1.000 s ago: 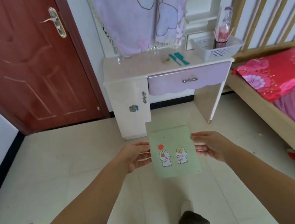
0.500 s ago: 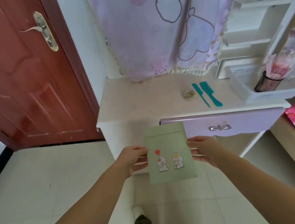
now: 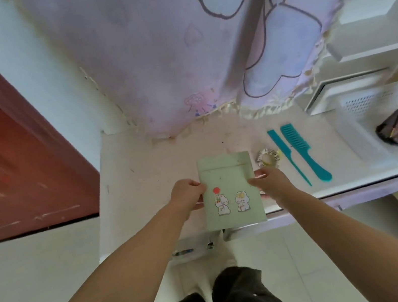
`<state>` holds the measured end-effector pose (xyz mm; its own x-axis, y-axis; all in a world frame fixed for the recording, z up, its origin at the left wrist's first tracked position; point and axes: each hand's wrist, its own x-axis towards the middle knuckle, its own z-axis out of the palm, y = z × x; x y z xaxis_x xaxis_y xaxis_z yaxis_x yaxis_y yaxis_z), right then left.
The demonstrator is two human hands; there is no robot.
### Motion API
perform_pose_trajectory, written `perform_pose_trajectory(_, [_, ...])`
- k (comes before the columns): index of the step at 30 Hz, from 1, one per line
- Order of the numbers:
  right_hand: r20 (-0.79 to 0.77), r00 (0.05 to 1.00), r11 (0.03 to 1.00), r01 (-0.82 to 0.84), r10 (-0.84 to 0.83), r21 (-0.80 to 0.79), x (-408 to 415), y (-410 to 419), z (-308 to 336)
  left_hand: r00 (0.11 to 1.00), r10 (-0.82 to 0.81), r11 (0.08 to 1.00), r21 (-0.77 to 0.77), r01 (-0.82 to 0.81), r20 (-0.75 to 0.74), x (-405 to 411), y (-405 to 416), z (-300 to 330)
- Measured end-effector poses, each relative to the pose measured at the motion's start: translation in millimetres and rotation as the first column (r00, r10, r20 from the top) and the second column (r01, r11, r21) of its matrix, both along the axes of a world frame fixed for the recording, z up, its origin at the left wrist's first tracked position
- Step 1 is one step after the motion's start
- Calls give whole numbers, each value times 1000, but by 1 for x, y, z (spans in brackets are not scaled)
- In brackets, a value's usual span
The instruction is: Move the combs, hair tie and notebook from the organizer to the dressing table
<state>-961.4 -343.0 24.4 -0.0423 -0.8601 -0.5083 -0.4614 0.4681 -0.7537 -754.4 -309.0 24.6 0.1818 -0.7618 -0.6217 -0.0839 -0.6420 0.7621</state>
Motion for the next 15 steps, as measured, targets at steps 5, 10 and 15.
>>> perform_pose_trajectory(5, [-228, 966, 991, -134, 124, -27, 8, -54, -30, 952, -71, 997, -2, 75, 297, -8, -48, -30])
perform_pose_trajectory(10, [-397, 890, 969, -249, 226, -6, 9, -70, -52, 830, -256, 966, 106, 235, 495, -7, -62, -47])
perform_pose_trajectory(15, [-416, 874, 964, -265, 251, 24, 11, -68, -48, 677, -401, 905, 156, 395, 617, 0, -64, -48])
